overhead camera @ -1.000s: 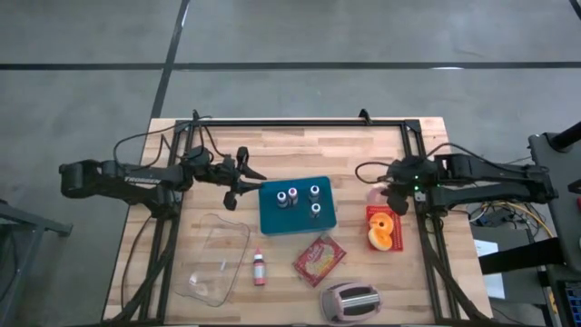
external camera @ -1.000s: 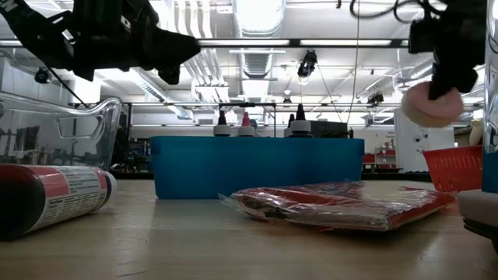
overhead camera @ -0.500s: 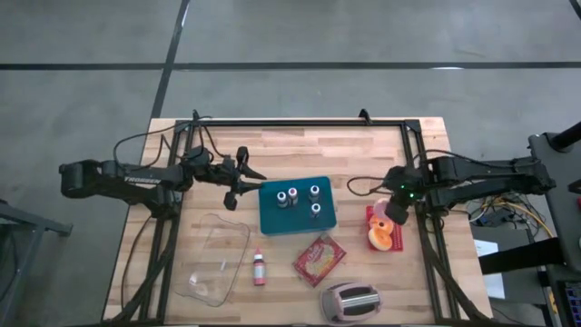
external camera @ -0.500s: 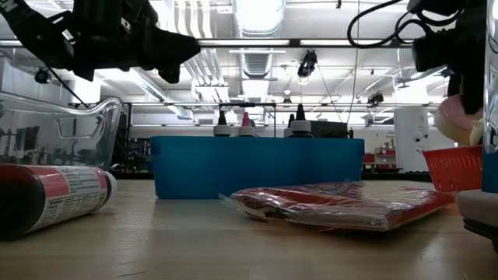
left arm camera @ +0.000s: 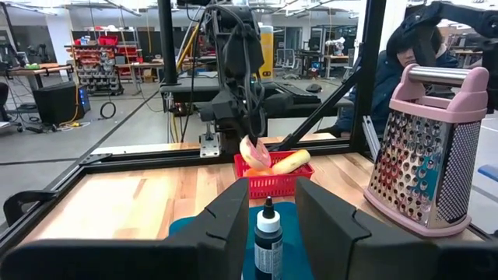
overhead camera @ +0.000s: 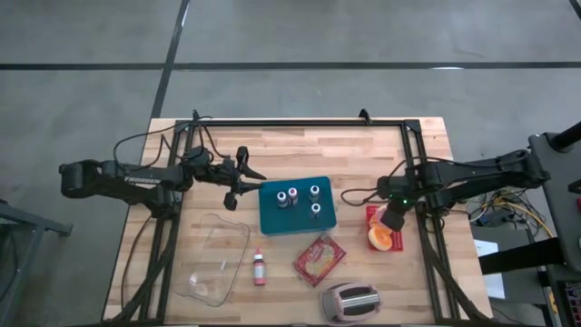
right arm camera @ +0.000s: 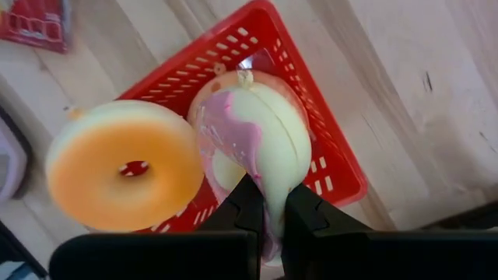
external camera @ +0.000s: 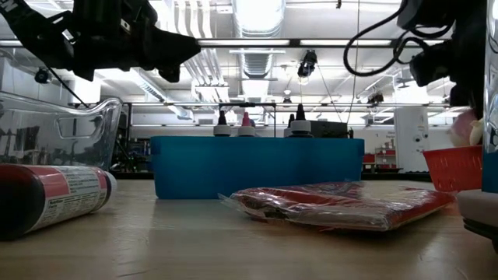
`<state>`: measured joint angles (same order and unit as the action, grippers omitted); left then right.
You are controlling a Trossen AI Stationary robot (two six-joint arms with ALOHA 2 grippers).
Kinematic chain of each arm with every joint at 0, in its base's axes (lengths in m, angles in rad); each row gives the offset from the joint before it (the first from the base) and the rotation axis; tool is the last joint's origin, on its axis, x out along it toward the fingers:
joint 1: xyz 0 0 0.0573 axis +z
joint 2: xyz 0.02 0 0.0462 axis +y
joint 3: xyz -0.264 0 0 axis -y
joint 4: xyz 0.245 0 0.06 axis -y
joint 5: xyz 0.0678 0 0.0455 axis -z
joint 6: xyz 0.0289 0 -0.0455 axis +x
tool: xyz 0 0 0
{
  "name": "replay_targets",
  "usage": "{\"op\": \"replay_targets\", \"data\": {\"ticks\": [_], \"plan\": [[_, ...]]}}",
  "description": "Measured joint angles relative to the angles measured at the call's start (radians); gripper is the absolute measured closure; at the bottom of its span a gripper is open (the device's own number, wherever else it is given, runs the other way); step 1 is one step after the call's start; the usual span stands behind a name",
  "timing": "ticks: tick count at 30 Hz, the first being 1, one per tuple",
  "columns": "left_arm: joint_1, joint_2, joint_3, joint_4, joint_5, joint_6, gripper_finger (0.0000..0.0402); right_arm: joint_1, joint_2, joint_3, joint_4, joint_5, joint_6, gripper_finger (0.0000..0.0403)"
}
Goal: Pick & Place Food Item
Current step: Put the pink donut into the red bin
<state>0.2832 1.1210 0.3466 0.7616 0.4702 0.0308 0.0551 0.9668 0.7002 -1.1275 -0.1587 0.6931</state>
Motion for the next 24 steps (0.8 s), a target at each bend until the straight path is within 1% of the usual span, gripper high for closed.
{"op": "replay_targets", "data": {"ticks": [9,12,18,24], "plan": [[0.000,0.000,0.000,0.000,0.000,0.019,0.0291,0.000,0.063,0.000,0.013,-0.002,-0.030,0.0389],[0.000,0.000,0.000,0.000,0.000,0.019,0.0291,0.000,0.071,0.000,0.023,-0.011,-0.055,0.0383],[0.000,0.000,0.000,0.000,0.000,0.029,0.0291,0.000,0.069,-0.001,0.045,-0.025,-0.073,0.0347],[0.000,0.000,-0.001,0.000,0.000,0.049,0.0291,0.000,0.069,-0.001,0.046,-0.025,-0.087,0.0296]]}}
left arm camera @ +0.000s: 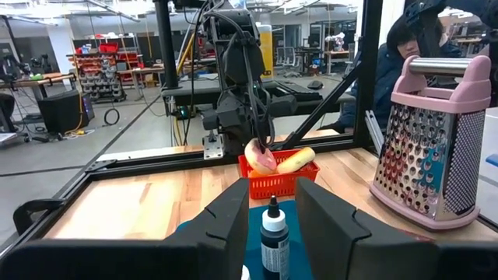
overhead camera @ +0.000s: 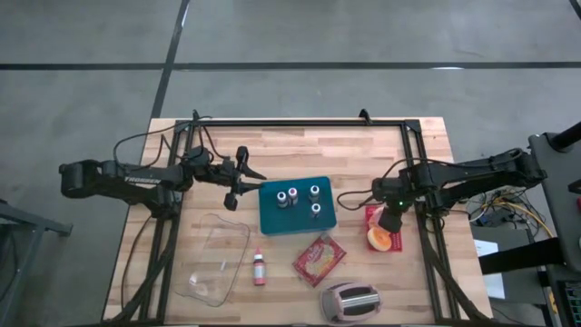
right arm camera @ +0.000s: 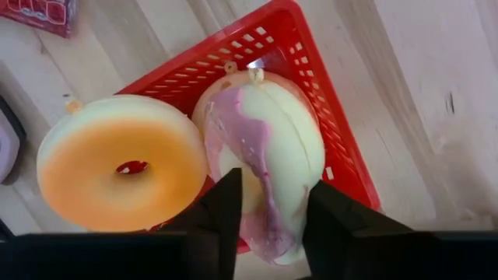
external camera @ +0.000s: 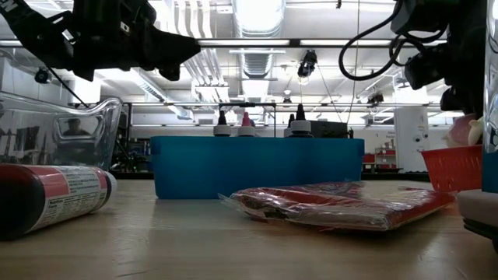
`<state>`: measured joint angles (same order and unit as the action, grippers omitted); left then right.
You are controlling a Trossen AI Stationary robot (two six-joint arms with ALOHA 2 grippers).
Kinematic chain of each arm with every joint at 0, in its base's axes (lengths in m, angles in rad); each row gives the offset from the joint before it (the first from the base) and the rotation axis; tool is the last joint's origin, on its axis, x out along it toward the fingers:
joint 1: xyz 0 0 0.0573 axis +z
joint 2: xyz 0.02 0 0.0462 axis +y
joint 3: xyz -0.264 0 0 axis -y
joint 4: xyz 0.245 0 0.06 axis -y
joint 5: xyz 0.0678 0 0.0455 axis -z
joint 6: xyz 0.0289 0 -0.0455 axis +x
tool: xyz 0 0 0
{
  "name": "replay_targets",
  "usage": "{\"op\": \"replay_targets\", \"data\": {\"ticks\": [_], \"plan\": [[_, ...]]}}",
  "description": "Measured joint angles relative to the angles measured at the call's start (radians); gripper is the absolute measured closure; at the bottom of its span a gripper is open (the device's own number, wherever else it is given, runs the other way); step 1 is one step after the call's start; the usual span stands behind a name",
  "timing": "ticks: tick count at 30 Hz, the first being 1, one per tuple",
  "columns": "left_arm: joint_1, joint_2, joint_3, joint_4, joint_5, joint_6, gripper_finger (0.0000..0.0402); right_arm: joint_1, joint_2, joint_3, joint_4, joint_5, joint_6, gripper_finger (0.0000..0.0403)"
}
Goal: Pick & Place Food Item
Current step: Put the pink donut into the red bin
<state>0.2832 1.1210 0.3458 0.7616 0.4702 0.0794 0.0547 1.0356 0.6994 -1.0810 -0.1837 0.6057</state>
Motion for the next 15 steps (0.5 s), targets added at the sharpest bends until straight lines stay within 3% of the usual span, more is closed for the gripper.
{"op": "replay_targets", "data": {"ticks": [15], "plan": [[0.000,0.000,0.000,0.000,0.000,0.004,0.0291,-0.001,0.000,0.000,0.015,0.034,0.020,0.0185]]}}
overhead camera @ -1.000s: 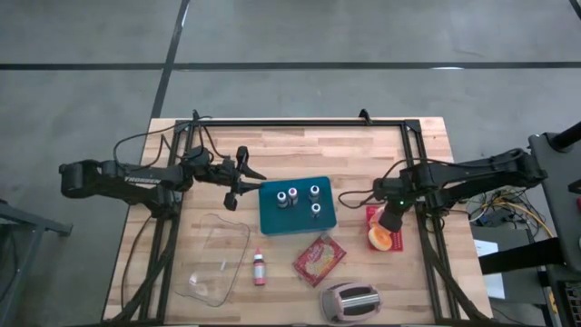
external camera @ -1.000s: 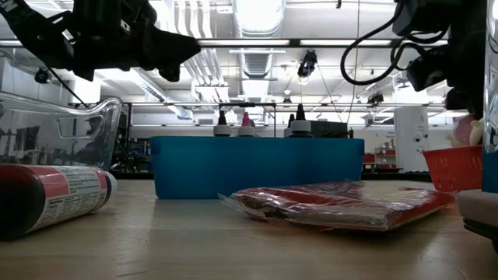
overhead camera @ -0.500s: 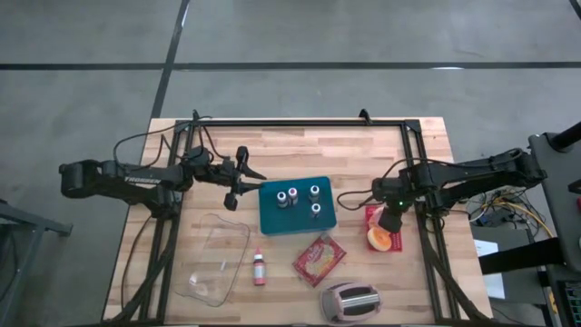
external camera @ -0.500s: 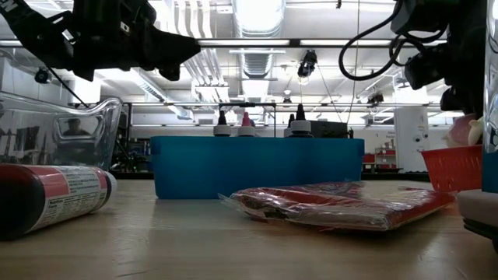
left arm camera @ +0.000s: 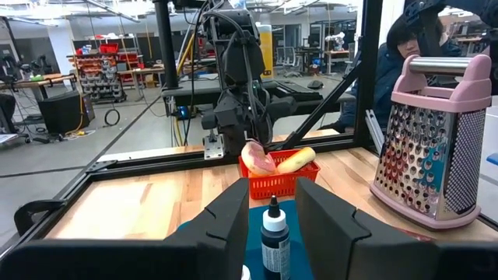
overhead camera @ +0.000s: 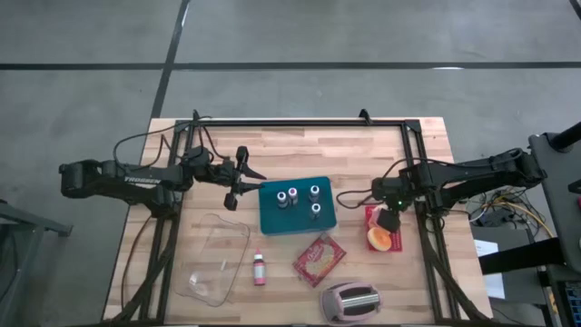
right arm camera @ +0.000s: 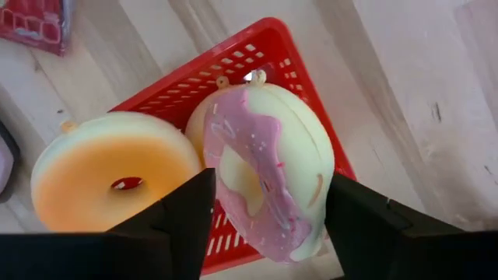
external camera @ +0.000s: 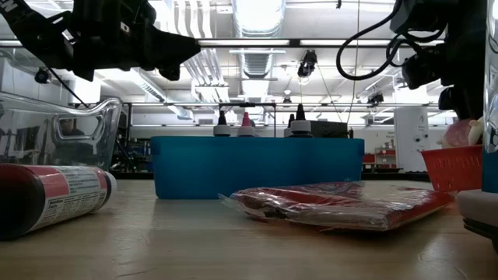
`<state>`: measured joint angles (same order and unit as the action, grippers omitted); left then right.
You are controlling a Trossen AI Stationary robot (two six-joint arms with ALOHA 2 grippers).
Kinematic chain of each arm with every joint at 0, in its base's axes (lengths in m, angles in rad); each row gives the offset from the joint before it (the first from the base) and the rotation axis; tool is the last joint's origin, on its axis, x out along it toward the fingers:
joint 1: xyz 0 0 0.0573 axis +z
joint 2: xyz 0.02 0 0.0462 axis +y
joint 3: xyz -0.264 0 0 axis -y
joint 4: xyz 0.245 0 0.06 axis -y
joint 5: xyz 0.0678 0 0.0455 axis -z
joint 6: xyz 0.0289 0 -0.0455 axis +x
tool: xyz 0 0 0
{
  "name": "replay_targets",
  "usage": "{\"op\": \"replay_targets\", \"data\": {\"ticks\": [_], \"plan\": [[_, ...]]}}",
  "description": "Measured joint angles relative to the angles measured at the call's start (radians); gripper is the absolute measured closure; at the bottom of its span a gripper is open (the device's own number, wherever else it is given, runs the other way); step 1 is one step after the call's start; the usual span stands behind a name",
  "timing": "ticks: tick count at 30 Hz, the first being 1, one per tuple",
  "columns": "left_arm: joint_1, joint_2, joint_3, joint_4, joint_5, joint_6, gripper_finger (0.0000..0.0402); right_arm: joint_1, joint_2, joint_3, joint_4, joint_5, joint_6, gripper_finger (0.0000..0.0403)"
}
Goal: Pick & Place Food Item
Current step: Put the pink donut into the red bin, then put the pink food coloring bottle into the blue bin
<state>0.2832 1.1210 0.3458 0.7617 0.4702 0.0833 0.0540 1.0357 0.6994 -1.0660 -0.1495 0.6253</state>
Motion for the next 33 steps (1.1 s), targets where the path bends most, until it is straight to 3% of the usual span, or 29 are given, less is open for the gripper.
{"op": "replay_targets", "data": {"ticks": [15,27,33], "plan": [[0.000,0.000,0.000,0.000,0.000,0.030,0.0291,0.000,-0.002,0.010,-0.005,0.090,0.031,0.0168],[0.000,-0.001,0.000,0.000,0.000,0.074,0.0291,0.000,-0.002,0.202,-0.019,0.359,-0.087,0.0168],[0.000,-0.001,0.000,0.000,0.000,0.082,0.0291,0.000,-0.005,0.256,0.161,0.453,-0.262,0.0168]]}}
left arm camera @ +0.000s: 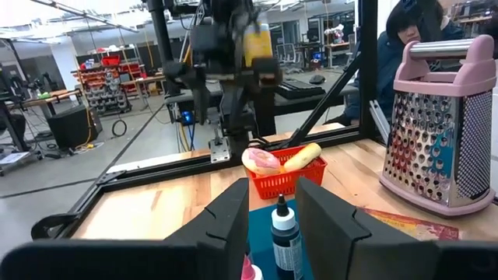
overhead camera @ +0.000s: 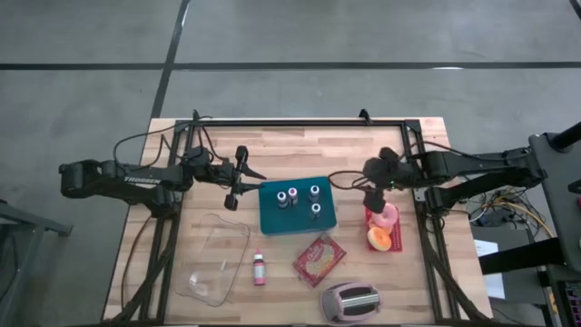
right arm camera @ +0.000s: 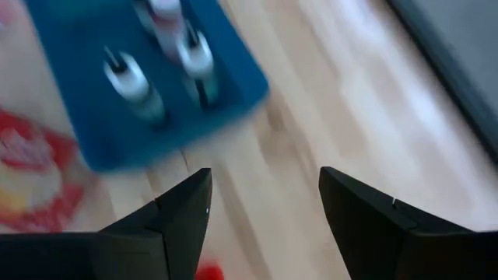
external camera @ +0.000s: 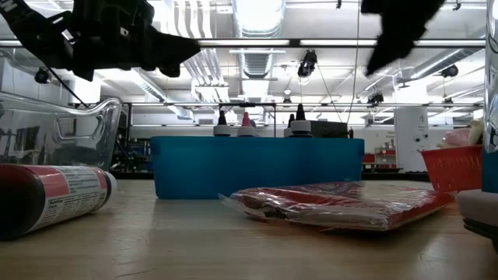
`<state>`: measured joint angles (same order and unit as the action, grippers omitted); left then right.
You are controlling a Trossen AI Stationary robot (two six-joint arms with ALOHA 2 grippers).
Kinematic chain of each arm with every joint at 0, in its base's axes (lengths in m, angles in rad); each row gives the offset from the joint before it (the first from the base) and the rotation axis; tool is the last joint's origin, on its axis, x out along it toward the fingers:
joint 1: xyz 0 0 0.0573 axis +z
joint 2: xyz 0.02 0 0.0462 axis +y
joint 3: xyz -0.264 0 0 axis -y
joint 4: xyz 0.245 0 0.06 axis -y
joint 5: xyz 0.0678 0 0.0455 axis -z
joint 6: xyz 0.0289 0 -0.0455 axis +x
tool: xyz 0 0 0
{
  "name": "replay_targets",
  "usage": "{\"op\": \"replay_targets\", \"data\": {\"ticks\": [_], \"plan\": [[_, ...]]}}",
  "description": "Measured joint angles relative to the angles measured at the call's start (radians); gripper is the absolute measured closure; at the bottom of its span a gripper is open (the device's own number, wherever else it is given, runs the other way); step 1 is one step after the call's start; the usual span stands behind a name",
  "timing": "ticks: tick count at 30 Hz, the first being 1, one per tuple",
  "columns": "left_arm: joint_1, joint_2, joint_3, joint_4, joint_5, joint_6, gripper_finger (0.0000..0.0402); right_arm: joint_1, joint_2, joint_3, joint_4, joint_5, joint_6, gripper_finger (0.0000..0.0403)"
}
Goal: Pick & Place Food Item
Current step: Put the pink food coloring bottle into the blue bin
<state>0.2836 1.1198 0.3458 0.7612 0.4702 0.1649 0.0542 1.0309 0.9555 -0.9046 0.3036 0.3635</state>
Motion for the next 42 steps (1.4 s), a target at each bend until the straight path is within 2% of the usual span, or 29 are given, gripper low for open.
{"op": "replay_targets", "data": {"ticks": [3,9,16,23,29,34,42], "plan": [[0.000,-0.013,0.000,-0.053,0.000,0.031,0.0291,0.000,-0.010,-0.008,0.176,0.007,-0.100,0.0168],[-0.014,-0.086,0.000,-0.257,-0.016,0.060,0.0291,0.005,-0.021,-0.051,0.455,0.000,-0.266,0.0168],[-0.137,-0.160,0.059,-0.562,-0.091,0.117,0.0291,0.055,-0.020,-0.094,0.679,-0.016,-0.448,0.0168],[-0.340,-0.133,0.168,-0.776,-0.245,0.168,0.0291,0.096,-0.021,-0.098,0.732,-0.016,-0.511,0.0168],[-0.482,-0.083,0.254,-0.832,-0.278,0.267,0.0291,0.125,-0.021,-0.099,0.737,-0.016,-0.549,0.0168],[-0.541,-0.024,0.356,-1.003,-0.334,0.309,0.0286,0.163,-0.020,-0.083,0.742,-0.010,-0.533,0.0168],[-0.594,0.096,0.452,-1.087,-0.339,0.468,0.0252,0.245,-0.020,-0.078,0.739,0.057,-0.513,0.0168]]}}
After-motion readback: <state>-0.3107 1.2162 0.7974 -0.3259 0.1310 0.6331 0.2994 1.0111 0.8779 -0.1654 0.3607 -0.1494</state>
